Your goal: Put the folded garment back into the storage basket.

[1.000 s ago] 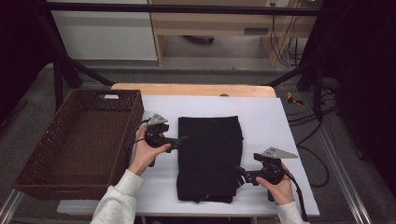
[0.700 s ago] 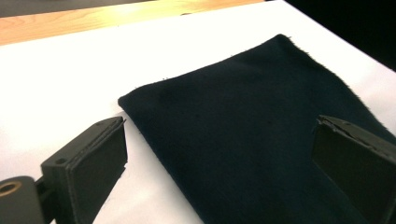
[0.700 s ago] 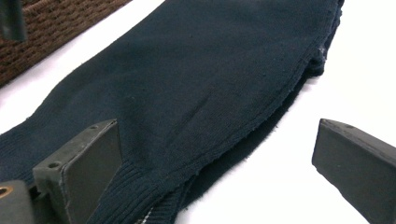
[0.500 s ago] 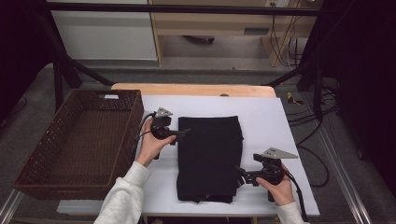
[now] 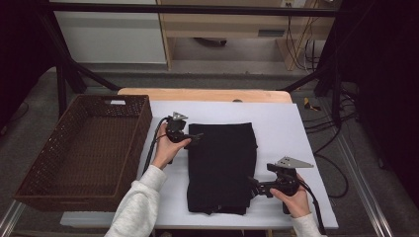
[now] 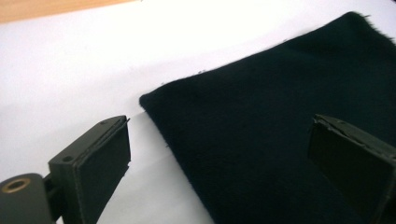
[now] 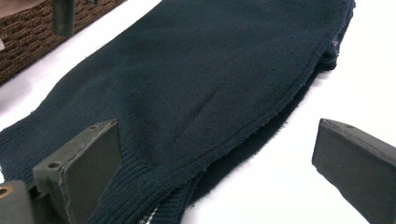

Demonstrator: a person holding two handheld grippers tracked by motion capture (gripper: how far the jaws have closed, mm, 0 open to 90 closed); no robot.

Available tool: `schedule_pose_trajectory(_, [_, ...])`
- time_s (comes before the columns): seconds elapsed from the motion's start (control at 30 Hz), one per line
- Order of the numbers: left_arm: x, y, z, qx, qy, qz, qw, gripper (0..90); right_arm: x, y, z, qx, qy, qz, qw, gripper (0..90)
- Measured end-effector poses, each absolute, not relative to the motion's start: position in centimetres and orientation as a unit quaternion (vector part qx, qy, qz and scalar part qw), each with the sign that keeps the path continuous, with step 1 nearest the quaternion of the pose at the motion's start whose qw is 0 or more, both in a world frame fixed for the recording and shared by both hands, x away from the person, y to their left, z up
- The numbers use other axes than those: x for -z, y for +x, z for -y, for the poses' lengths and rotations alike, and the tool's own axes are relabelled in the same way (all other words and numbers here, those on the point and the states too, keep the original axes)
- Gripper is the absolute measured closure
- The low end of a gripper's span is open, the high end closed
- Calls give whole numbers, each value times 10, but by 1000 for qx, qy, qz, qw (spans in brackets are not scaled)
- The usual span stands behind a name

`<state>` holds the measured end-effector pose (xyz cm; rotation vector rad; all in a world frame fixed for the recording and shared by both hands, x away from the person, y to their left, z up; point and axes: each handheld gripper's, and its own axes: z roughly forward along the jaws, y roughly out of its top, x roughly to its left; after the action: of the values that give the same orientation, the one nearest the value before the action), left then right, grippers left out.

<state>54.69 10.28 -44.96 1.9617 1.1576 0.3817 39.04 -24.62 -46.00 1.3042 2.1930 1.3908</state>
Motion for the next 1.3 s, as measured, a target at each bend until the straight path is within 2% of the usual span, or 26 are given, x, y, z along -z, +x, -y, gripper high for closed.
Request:
schedule_pose_trajectory(0.2, [458,556,-105,-160,769,-475,397,98,461,391,245,-471,447,-751,117,18])
schedule_pose_trajectory(0.53, [467,565,-102,-176,769,-480,385,215,461,389,242,-470,446,-754,112,18])
schedule_pose_trajectory(0.7, [470,569,-99,-165,765,-485,390,281,462,386,239,-466,445,-757,109,17])
schedule_pose_trajectory(0.83, [474,573,-98,-149,769,-491,381,291,463,383,238,-462,443,-760,108,16])
schedule_pose_trajectory(1.3, [479,574,-94,-136,768,-488,391,586,470,371,233,-448,463,-758,100,22])
